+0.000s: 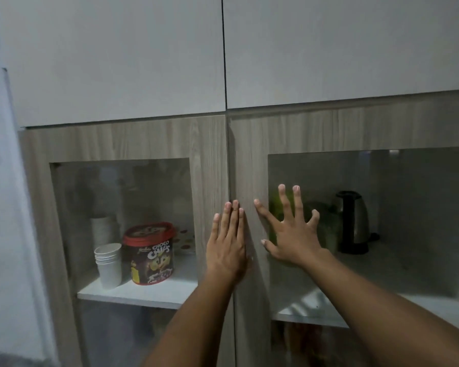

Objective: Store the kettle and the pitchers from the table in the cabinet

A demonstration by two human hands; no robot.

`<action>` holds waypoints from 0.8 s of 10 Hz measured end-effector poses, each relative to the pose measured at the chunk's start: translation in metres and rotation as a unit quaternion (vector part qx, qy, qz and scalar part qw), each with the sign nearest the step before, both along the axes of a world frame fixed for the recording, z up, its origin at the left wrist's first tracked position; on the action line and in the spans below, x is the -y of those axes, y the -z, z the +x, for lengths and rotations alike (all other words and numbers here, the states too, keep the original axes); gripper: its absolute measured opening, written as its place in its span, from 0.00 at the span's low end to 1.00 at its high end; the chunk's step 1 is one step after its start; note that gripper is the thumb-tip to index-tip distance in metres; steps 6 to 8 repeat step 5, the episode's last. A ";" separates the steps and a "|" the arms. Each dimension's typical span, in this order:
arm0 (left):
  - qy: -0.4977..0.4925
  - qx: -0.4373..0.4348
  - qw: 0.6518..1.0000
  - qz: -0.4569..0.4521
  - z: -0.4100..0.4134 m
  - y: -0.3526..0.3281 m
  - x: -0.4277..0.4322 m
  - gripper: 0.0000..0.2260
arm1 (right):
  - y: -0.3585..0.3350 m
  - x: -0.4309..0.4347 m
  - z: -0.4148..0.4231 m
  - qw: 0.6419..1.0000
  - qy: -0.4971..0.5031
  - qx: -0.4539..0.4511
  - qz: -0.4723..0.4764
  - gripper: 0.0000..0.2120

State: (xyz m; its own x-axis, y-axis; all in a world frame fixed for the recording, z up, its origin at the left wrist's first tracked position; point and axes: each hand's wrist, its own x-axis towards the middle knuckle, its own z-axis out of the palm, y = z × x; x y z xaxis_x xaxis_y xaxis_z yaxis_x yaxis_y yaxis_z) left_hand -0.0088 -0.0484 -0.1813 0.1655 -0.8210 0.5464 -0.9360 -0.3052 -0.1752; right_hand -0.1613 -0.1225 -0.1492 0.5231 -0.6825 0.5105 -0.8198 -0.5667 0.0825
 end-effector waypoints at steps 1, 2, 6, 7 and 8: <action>0.006 -0.005 1.000 0.016 0.004 0.001 0.001 0.48 | -0.003 -0.001 0.000 1.000 -0.005 -0.003 0.010 0.46; 0.027 -0.034 0.998 0.040 0.002 -0.009 -0.006 0.51 | -0.010 -0.007 0.001 0.999 0.000 -0.014 0.036 0.48; 0.097 -0.119 0.983 0.099 -0.019 -0.048 -0.073 0.49 | -0.063 -0.071 -0.027 0.987 -0.014 0.016 0.162 0.39; 0.097 -0.119 0.983 0.099 -0.019 -0.048 -0.073 0.49 | -0.063 -0.071 -0.027 0.987 -0.014 0.016 0.162 0.39; 0.097 -0.119 0.983 0.099 -0.019 -0.048 -0.073 0.49 | -0.063 -0.071 -0.027 0.987 -0.014 0.016 0.162 0.39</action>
